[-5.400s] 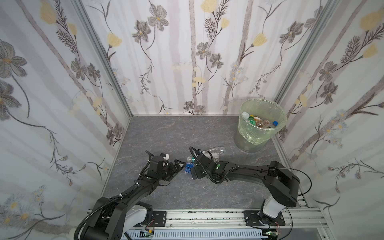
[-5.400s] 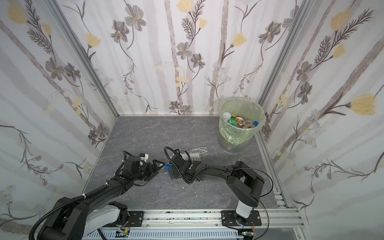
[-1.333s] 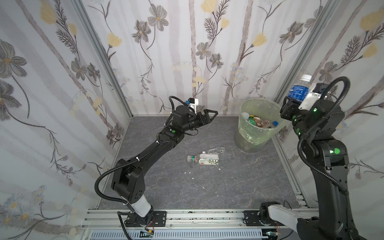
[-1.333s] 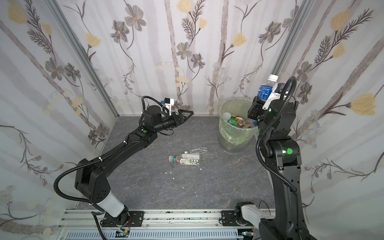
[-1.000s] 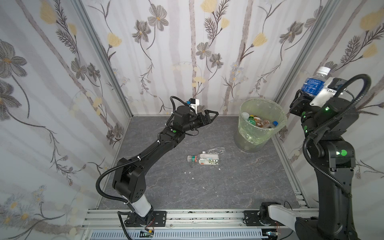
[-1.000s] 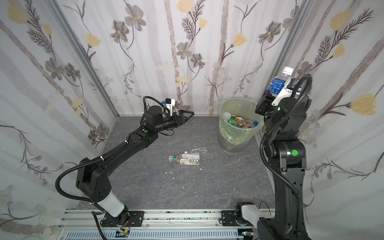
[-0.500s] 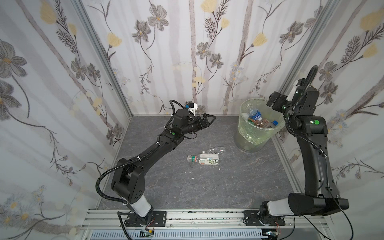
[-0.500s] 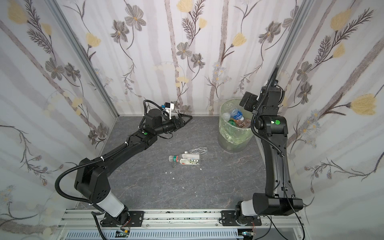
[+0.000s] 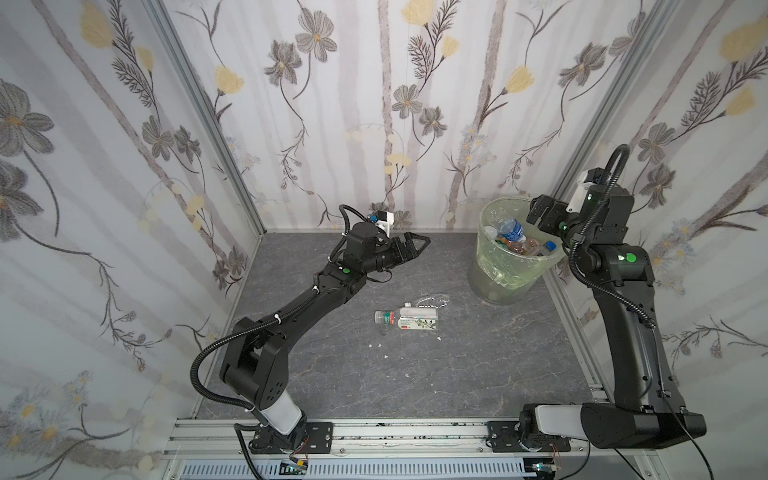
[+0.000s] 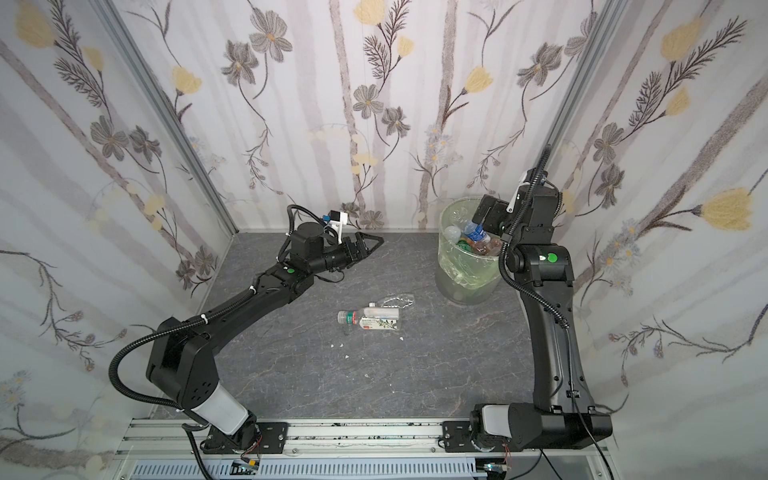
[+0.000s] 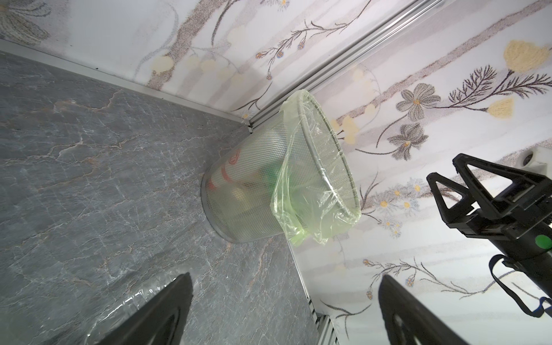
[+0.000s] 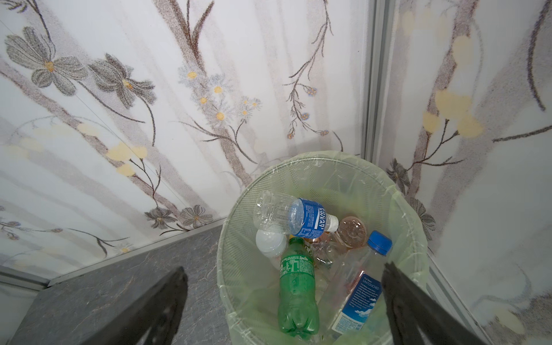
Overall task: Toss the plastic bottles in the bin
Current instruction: 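Move the right gripper from the bin back toward the remaining clear bottles, then lower the right gripper toward the green-labelled bottle while the left gripper approaches it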
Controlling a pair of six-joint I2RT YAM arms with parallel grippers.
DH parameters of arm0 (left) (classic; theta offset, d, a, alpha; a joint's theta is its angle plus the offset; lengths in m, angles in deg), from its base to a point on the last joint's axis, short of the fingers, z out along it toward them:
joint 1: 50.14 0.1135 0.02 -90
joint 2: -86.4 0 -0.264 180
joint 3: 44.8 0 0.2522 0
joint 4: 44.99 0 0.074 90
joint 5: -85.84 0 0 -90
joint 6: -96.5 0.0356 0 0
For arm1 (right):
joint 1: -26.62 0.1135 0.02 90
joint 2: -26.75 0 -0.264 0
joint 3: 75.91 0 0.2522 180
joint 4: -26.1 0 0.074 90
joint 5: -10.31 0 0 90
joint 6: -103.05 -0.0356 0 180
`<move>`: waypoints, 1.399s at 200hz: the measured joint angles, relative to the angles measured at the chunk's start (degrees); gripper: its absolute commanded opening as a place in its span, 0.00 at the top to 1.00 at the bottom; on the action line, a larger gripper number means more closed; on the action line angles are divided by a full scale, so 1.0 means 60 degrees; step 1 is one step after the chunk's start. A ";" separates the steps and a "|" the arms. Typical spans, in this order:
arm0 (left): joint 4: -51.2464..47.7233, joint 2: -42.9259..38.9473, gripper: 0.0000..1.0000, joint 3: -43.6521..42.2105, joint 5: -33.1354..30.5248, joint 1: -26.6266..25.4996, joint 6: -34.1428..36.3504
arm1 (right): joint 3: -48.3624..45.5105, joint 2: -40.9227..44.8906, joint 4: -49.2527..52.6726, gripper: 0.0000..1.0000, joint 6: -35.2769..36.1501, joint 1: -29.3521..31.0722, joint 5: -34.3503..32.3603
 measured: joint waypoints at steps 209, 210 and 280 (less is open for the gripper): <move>-0.0095 -0.3228 0.00 -0.5129 -0.0368 0.1687 -0.0721 | -0.6681 -0.0623 -0.1909 0.00 0.0958 0.6247 -0.0149; -0.0095 -0.3235 0.00 -0.5144 -0.0364 0.1694 -0.0721 | -0.6692 -0.0634 -0.1916 0.00 0.0951 0.6258 -0.0138; -0.0073 -0.3916 0.00 -0.6178 -0.0248 0.2098 -0.1162 | -0.7329 -0.1694 -0.2612 0.00 -0.0044 0.6932 0.0710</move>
